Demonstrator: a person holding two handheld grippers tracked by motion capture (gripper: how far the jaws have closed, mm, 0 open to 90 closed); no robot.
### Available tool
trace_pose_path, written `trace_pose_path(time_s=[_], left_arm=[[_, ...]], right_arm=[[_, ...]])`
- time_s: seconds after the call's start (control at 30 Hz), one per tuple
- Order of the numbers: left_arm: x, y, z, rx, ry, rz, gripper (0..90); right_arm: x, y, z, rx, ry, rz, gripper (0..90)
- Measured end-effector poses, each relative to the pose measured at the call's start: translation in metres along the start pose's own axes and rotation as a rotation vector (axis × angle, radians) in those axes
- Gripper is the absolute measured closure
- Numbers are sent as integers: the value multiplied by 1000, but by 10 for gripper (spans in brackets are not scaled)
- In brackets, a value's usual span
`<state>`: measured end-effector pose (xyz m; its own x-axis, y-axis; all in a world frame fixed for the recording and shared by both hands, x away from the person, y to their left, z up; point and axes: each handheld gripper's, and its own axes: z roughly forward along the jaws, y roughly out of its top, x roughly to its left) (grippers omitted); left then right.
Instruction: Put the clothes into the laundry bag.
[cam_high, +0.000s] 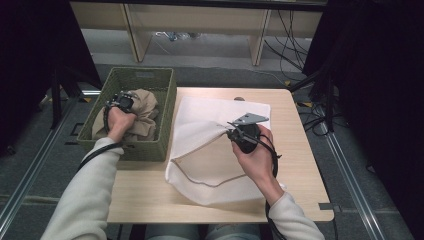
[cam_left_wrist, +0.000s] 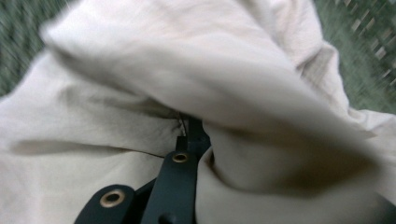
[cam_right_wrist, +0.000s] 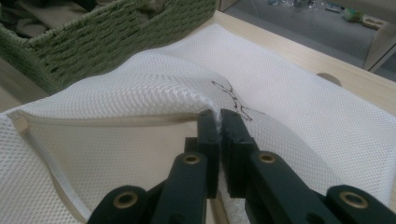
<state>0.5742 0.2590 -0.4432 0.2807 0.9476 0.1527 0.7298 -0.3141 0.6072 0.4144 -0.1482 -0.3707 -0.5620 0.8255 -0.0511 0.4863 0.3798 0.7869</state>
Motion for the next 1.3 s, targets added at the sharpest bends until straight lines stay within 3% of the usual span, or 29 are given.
trace_pose_path(time_s=[0.03, 0.07, 0.1, 0.13, 0.17, 0.2, 0.23, 0.27, 0.3, 0.43, 0.57, 0.63, 0.97, 1.1, 1.23, 1.3], left_arm=[[5, 1, -6, -39, -8, 10, 821], [5, 1, -6, -39, -8, 10, 821], [10, 3, -16, -103, -10, 45, 822], [9, 2, -20, -137, -19, 6, 822], [15, 4, -27, -183, -29, 67, 822], [9, 1, -31, -207, -24, -22, 822], [8, 0, -37, -219, -18, -64, 823], [10, -1, -41, -242, -18, -59, 823], [11, -2, -45, -276, -24, -69, 823], [14, -8, -57, -387, -48, -121, 823], [14, -16, -71, -483, -51, -131, 823], [15, -20, -79, -526, -53, -134, 823], [10, -23, -118, -688, -62, -134, 823], [8, -24, -130, -714, -72, -123, 822], [7, -26, -140, -744, -75, -123, 823], [7, -27, -145, -760, -75, -111, 823]], right_arm=[[0, 0, 0, 2, 0, 7, 879], [0, 0, 0, 3, 3, 6, 879], [0, 0, 0, 0, 0, -9, 879], [-2, 0, 1, -8, -9, -25, 879], [-2, 0, 0, -4, -6, -25, 879], [-2, 0, 1, -7, -4, -30, 879], [-2, 0, 1, -8, -4, -33, 879], [0, -1, 1, -4, 2, -21, 879], [-2, -1, 2, -13, 4, -54, 879], [-1, -1, 2, -2, -1, -36, 880], [-2, -1, 2, -6, -3, -47, 879], [0, -2, 2, 1, 2, -14, 880], [0, -2, 2, -1, 7, -7, 882], [2, -2, 2, 3, 6, 24, 882], [0, -2, 3, -6, 8, -17, 882], [0, -2, 3, -6, 7, -16, 882]])
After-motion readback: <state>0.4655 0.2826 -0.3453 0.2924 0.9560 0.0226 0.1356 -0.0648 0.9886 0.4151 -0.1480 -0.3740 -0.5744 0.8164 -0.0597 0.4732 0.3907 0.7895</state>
